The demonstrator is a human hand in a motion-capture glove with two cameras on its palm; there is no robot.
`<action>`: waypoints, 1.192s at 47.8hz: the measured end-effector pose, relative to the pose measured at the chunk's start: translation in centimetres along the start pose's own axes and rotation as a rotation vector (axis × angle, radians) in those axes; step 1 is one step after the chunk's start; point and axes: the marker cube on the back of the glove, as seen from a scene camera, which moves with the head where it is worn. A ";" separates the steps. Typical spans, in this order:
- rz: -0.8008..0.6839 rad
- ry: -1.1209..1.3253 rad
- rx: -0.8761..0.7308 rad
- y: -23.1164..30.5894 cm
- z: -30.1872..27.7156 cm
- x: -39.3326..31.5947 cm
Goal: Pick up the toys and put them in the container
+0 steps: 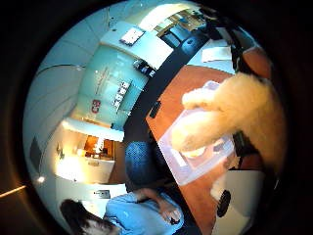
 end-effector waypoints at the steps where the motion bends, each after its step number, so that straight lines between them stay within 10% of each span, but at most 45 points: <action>1: -0.001 0.001 -0.004 -0.4 0.0 -0.4; 17: 0.089 0.018 -0.250 -2.0 3.9 -1.0; 43: 0.407 0.481 -0.563 3.7 12.1 22.8; 57: 0.403 0.302 -0.368 3.8 15.7 25.5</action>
